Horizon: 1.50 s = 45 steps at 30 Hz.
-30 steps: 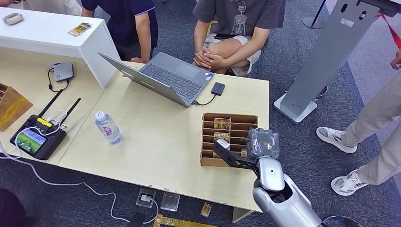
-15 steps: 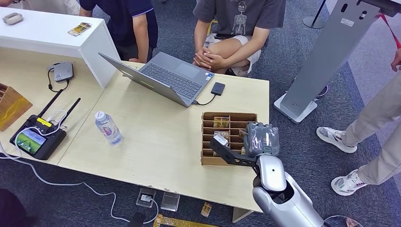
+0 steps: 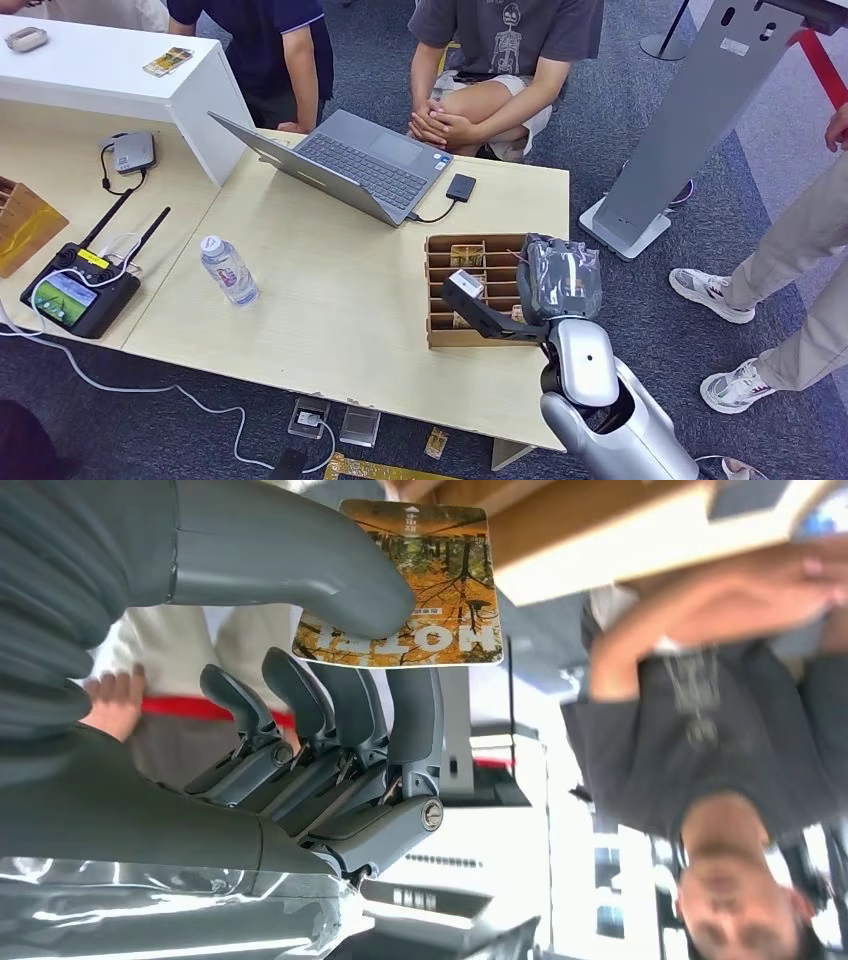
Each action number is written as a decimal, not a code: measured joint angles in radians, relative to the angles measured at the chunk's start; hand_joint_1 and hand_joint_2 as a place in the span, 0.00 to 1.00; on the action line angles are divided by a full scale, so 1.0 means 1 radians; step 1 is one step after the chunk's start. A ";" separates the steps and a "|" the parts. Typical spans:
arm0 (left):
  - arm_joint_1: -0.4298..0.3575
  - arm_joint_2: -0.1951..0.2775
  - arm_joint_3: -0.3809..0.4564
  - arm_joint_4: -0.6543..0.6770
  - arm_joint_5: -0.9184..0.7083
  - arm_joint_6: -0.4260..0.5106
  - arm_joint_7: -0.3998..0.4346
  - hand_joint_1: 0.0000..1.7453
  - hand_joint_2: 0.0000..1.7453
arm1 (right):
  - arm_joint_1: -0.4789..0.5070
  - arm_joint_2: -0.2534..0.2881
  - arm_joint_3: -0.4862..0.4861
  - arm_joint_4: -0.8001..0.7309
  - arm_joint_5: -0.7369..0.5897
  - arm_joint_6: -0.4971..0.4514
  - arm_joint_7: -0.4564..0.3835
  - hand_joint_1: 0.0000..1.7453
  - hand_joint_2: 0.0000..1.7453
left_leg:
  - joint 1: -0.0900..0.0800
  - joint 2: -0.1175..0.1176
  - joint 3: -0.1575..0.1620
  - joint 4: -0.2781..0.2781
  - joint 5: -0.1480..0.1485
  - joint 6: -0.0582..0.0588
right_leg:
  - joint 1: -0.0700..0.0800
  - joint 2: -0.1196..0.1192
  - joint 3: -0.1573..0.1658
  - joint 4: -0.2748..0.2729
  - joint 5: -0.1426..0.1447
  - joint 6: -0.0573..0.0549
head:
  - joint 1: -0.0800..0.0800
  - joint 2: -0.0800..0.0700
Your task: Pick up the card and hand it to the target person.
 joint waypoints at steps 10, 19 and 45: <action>0.000 0.000 0.000 0.000 -0.004 -0.007 -0.020 0.00 0.00 | -0.067 -0.018 -0.038 -0.087 0.052 -0.020 -0.033 0.87 1.00 | 0.000 0.000 0.000 0.000 0.000 0.000 | 0.000 0.000 0.000 0.000 0.000 0.000 | 0.000 0.000; -0.001 0.000 -0.001 0.000 -0.022 -0.011 -0.023 0.00 0.00 | -0.181 -0.018 -0.045 -0.042 0.028 -0.085 -0.079 0.86 1.00 | 0.000 0.000 -0.001 0.000 0.000 0.000 | 0.000 0.000 0.000 0.000 0.000 0.000 | 0.000 0.000; -0.006 0.008 -0.018 0.000 -0.037 -0.013 -0.020 0.00 0.00 | -0.421 0.072 0.004 0.438 -0.006 -0.250 -0.159 0.33 1.00 | 0.000 -0.001 -0.001 0.000 0.000 0.000 | 0.000 0.000 0.000 0.000 0.000 0.000 | 0.000 0.000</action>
